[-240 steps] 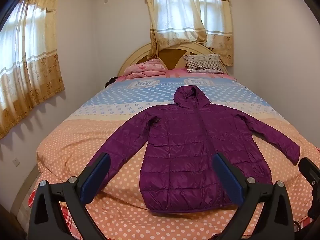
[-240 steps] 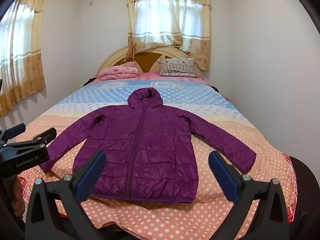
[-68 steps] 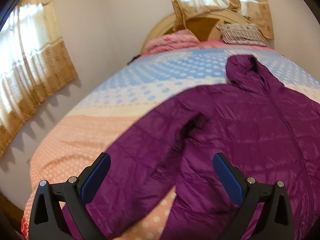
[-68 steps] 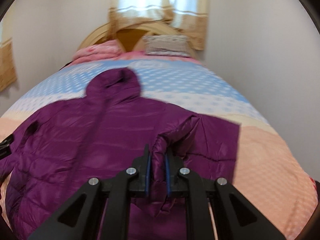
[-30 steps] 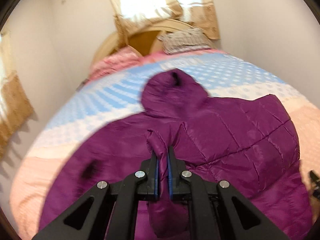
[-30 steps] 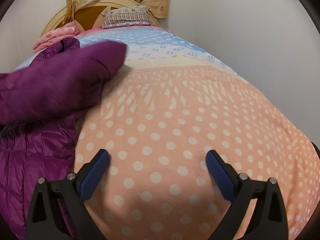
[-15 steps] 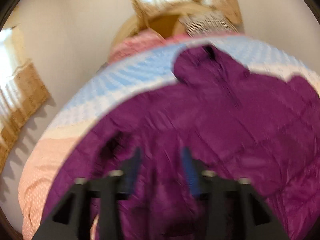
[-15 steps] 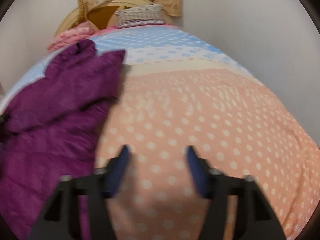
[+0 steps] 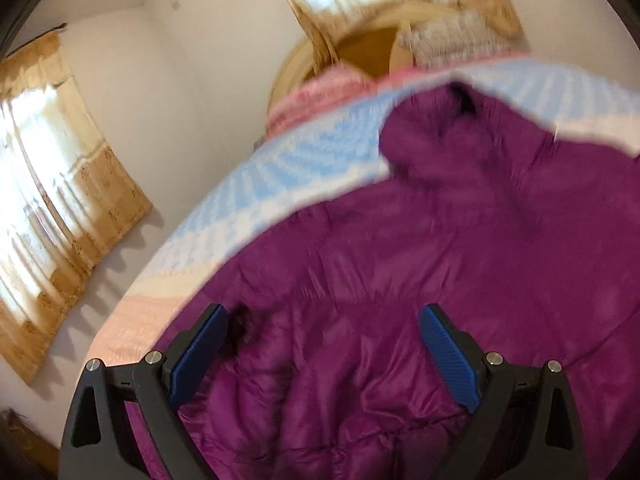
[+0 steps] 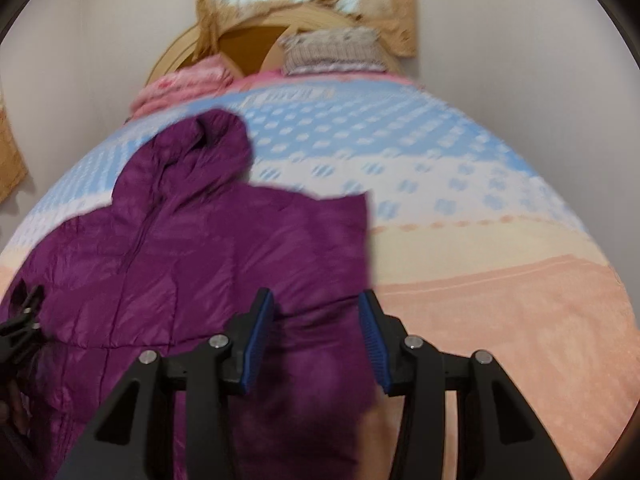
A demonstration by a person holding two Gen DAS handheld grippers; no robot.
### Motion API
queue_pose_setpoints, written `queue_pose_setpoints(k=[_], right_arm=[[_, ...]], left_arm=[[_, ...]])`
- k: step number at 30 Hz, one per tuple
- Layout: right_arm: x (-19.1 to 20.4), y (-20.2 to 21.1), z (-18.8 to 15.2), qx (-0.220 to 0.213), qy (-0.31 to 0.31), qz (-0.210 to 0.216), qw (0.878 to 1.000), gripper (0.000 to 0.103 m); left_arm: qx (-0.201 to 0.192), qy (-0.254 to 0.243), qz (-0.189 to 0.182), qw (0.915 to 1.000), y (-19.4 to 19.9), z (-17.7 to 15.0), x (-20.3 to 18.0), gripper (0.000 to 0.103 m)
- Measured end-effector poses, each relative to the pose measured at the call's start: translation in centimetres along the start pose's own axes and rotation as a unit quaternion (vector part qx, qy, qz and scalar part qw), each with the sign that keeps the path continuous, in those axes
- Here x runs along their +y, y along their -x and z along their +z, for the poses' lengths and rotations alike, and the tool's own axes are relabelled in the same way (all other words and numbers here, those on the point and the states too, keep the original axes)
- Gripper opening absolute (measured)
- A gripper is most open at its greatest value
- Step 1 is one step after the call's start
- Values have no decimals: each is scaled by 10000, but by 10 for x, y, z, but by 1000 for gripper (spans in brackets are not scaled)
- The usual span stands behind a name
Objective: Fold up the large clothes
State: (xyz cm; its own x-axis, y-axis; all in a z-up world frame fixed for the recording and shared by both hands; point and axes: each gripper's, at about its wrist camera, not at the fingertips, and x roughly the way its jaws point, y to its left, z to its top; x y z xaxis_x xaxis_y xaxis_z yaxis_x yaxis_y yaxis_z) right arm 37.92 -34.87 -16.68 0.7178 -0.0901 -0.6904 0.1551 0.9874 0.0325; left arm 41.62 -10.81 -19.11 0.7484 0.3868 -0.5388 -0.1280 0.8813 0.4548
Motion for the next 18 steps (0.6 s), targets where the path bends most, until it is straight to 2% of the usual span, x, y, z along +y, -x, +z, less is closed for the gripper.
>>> queue_pose_setpoints(k=[3, 6, 18], right_arm=[[3, -18, -13, 270, 54, 67, 9996, 48], [1, -18, -16, 315, 35, 73, 9995, 48], [5, -18, -13, 406, 136, 34, 9991, 48]], left_arm=[[256, 56, -144, 9996, -11, -3, 1, 97], [361, 25, -222, 9991, -16, -6, 0, 97], [426, -18, -189, 9989, -12, -1, -2, 98]])
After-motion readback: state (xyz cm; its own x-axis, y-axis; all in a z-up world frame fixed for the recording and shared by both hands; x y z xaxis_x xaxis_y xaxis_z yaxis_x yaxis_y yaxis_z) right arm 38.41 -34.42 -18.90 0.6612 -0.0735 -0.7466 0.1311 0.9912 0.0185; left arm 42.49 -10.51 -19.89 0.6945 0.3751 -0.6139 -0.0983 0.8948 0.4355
